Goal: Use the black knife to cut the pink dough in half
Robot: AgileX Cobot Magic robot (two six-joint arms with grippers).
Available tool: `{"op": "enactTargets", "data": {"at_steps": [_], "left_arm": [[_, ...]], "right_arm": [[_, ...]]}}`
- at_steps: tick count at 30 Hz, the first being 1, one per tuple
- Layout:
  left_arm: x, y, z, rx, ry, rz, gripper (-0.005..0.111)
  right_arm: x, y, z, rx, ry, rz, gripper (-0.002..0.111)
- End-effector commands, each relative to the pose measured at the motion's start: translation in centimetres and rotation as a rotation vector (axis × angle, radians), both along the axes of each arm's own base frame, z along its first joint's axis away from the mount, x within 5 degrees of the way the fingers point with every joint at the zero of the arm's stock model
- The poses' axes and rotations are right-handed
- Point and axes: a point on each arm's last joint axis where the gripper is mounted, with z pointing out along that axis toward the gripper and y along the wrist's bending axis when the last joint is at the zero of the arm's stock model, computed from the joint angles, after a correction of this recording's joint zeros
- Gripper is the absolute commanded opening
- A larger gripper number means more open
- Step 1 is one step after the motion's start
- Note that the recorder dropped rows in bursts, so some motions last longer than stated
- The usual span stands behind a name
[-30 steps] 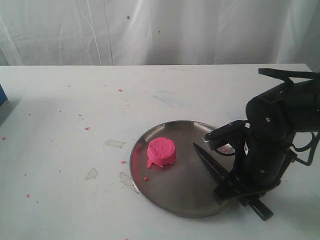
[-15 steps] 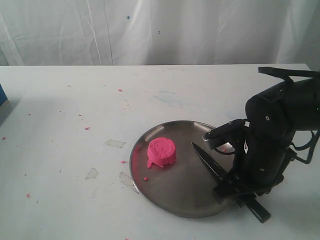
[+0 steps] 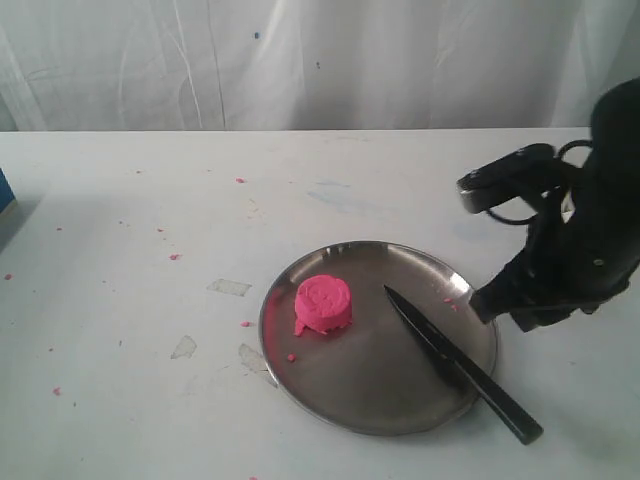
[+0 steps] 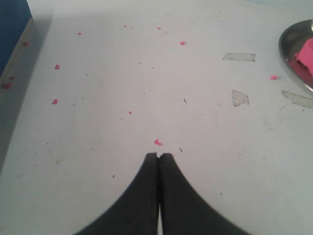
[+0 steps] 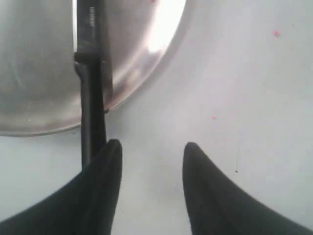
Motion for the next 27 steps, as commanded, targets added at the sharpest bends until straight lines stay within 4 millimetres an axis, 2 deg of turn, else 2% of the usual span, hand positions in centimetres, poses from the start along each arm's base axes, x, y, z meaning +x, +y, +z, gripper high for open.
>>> {"op": "enactTargets", "data": {"at_steps": [1, 5, 7, 11, 16, 23, 27], "left_arm": [[0.0, -0.1, 0.0, -0.009, -0.002, -0.004, 0.0], [0.0, -0.1, 0.0, -0.009, -0.002, -0.004, 0.0], [0.0, -0.1, 0.0, -0.009, -0.002, -0.004, 0.0], [0.0, -0.1, 0.0, -0.009, -0.002, -0.004, 0.0], [0.0, -0.1, 0.0, -0.009, -0.002, -0.004, 0.0], [0.0, -0.1, 0.0, -0.009, -0.002, -0.004, 0.0], [0.0, -0.1, 0.0, -0.009, -0.002, -0.004, 0.0]], "right_arm": [[0.8, -2.5, -0.4, 0.232, 0.1, -0.077, 0.038], [1.0, -3.4, -0.6, 0.605, 0.254, -0.072, 0.038], [0.9, -3.8, -0.4, 0.664, 0.276, -0.048, 0.038], [0.9, -5.0, -0.9, 0.603, 0.253, -0.075, 0.038], [0.0, -6.7, -4.1, 0.508, 0.289, -0.211, 0.038], [-0.6, -6.8, -7.4, 0.511, 0.316, -0.226, 0.038], [-0.4, -6.5, -8.4, 0.562, 0.348, -0.244, 0.041]]}}
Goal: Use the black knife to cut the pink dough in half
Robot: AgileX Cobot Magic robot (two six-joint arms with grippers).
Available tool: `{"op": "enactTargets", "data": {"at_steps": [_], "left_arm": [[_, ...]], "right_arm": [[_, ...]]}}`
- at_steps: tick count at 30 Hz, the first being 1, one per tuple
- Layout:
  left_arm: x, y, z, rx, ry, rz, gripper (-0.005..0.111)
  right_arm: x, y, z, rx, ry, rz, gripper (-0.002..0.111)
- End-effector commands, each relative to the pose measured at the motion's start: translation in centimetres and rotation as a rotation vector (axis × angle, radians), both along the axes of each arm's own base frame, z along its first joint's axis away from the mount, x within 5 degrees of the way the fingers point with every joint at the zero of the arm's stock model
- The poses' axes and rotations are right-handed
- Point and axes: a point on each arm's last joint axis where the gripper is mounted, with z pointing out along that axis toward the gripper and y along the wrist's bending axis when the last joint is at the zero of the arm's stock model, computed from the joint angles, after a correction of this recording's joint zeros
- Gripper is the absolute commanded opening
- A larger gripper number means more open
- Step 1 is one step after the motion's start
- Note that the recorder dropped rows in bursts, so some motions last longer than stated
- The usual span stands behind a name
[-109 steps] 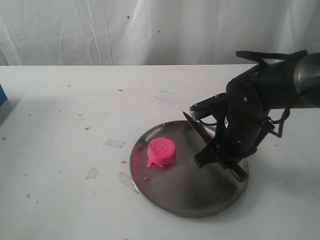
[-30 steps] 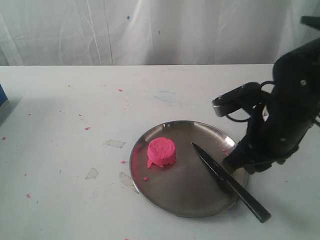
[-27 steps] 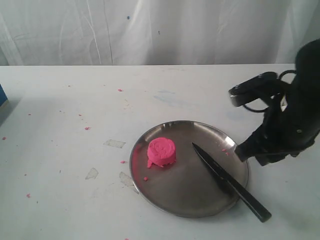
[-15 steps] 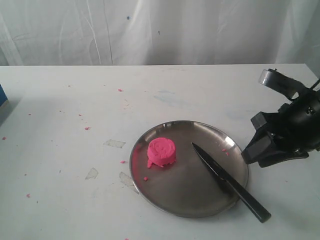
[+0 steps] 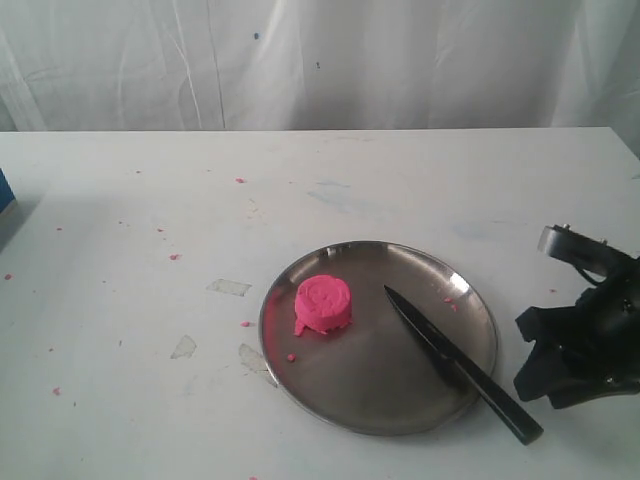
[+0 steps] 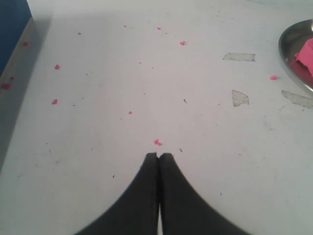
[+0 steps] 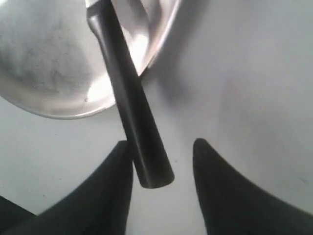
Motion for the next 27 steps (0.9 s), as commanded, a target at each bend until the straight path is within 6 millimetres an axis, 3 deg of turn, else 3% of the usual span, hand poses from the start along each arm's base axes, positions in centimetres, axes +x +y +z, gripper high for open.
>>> {"op": "enactTargets", "data": {"at_steps": [1, 5, 11, 27], "left_arm": [[0.0, -0.1, 0.0, -0.009, -0.002, -0.004, 0.0], [0.0, -0.1, 0.0, -0.009, -0.002, -0.004, 0.0], [0.0, -0.1, 0.0, -0.009, -0.002, -0.004, 0.0], [0.0, -0.1, 0.0, -0.009, -0.002, -0.004, 0.0]], "right_arm": [[0.3, 0.3, -0.9, 0.067, 0.003, -0.005, 0.042], [0.6, 1.0, -0.7, 0.174, -0.03, 0.056, 0.047], [0.9, 0.2, -0.9, 0.153, -0.039, 0.04, 0.047], [0.8, 0.1, -4.6, 0.265, 0.167, -0.002, 0.047]]}}
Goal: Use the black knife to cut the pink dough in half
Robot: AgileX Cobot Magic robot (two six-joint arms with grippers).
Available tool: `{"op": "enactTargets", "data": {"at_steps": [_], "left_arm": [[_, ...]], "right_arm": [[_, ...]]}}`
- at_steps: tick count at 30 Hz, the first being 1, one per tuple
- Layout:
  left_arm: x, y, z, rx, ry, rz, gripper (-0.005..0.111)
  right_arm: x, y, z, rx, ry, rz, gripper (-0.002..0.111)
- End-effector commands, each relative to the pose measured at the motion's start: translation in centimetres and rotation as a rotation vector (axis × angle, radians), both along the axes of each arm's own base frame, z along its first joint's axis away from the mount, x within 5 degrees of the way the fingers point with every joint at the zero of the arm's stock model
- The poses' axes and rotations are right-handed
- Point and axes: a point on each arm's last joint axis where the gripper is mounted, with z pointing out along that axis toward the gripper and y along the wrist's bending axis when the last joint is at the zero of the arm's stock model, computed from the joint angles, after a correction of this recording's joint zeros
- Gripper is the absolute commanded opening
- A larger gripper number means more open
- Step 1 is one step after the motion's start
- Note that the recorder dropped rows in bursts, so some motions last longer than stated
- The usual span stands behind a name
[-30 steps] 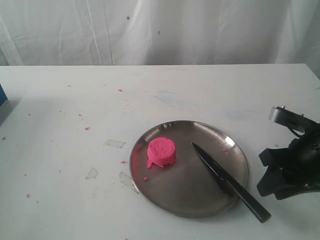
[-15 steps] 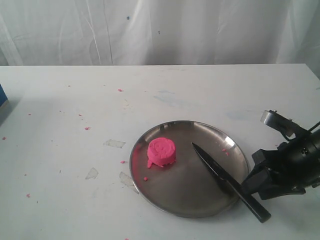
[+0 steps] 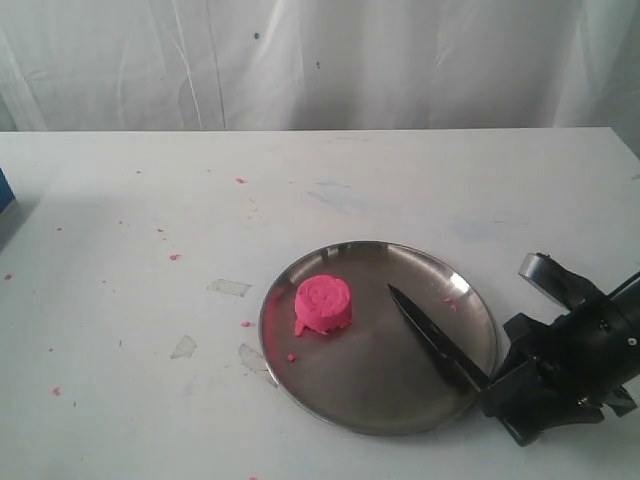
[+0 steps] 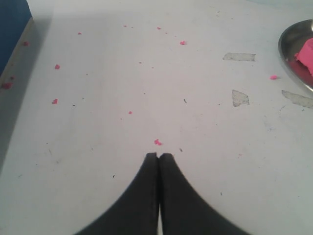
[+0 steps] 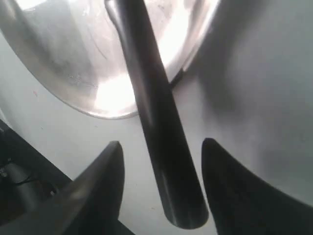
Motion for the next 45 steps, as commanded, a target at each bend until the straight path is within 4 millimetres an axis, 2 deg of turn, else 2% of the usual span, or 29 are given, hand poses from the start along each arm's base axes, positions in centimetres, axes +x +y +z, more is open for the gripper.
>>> {"op": "enactTargets", "data": {"at_steps": [1, 6, 13, 18, 22, 29, 33, 39, 45], "left_arm": [[0.0, -0.1, 0.0, -0.009, -0.002, -0.004, 0.0], [0.0, -0.1, 0.0, -0.009, -0.002, -0.004, 0.0], [0.0, -0.1, 0.0, -0.009, -0.002, -0.004, 0.0], [0.0, -0.1, 0.0, -0.009, -0.002, -0.004, 0.0], [0.0, -0.1, 0.0, -0.009, -0.002, -0.004, 0.0], [0.0, -0.1, 0.0, -0.009, -0.002, -0.004, 0.0], [0.0, -0.1, 0.0, -0.009, -0.002, -0.004, 0.0], [0.0, -0.1, 0.0, -0.009, -0.002, -0.004, 0.0], [0.0, -0.1, 0.0, -0.009, -0.002, -0.004, 0.0]], "right_arm": [[0.0, -0.1, -0.5, 0.02, 0.021, 0.0, 0.046], [0.0, 0.0, -0.9, 0.027, 0.036, -0.007, 0.045], [0.0, 0.0, -0.9, 0.031, 0.035, -0.013, 0.036], [0.0, 0.0, -0.9, 0.031, 0.035, -0.013, 0.034], [0.1, 0.1, -0.8, 0.035, 0.034, -0.02, 0.024], [0.0, 0.2, -0.7, 0.058, 0.02, 0.017, 0.001], [0.0, 0.2, -0.7, 0.051, 0.01, 0.013, 0.0], [0.0, 1.2, 1.4, 0.035, -0.083, 0.044, 0.0], [-0.8, 4.0, 5.4, -0.002, -0.273, 0.147, 0.0]]}}
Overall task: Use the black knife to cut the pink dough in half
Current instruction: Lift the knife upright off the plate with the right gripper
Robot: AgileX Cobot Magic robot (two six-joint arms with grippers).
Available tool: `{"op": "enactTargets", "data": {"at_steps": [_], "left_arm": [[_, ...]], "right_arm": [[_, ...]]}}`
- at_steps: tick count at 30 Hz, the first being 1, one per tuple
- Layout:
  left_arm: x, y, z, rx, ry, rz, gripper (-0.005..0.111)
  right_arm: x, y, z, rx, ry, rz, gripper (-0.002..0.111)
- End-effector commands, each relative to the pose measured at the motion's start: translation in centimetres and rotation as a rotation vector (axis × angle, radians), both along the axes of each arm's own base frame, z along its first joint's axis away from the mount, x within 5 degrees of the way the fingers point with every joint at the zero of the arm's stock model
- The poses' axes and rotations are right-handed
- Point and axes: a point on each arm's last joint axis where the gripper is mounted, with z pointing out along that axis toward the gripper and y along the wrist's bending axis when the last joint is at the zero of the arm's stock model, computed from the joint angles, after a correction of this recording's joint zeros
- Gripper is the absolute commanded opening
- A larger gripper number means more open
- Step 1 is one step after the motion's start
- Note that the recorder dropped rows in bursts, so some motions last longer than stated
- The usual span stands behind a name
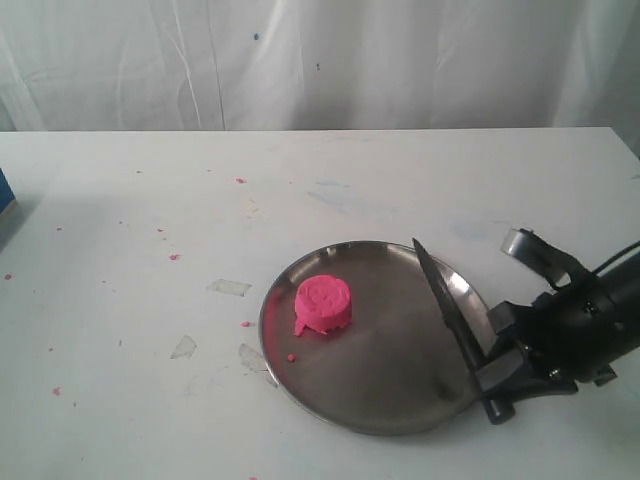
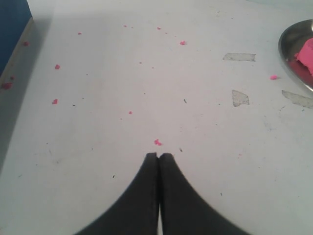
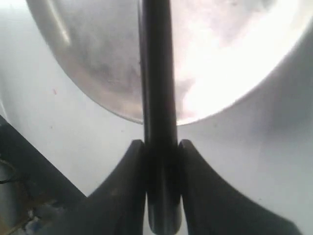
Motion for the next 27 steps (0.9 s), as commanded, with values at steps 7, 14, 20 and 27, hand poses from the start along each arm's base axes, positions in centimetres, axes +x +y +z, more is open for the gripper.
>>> {"op": "enactTargets", "data": {"at_steps": [7, 14, 20, 27], "left_arm": [[0.0, -0.1, 0.0, -0.009, -0.002, -0.004, 0.0], [0.0, 0.2, 0.0, 0.137, -0.013, -0.037, 0.0], [0.0, 0.3, -0.1, 0.252, -0.02, -0.071, 0.0], [0.0, 0.3, -0.1, 0.252, -0.02, -0.071, 0.0]], "right_arm": [[-2.1, 4.0, 7.1, -0.077, -0.421, 0.129, 0.0], [-3.9, 4.0, 10.3, -0.134, -0.694, 0.051, 0.0], [-5.0, 3.6, 11.3, -0.141, -0.764, 0.027, 0.0], [-5.8, 3.7, 11.1, -0.109, -0.74, 0.019, 0.0]]}}
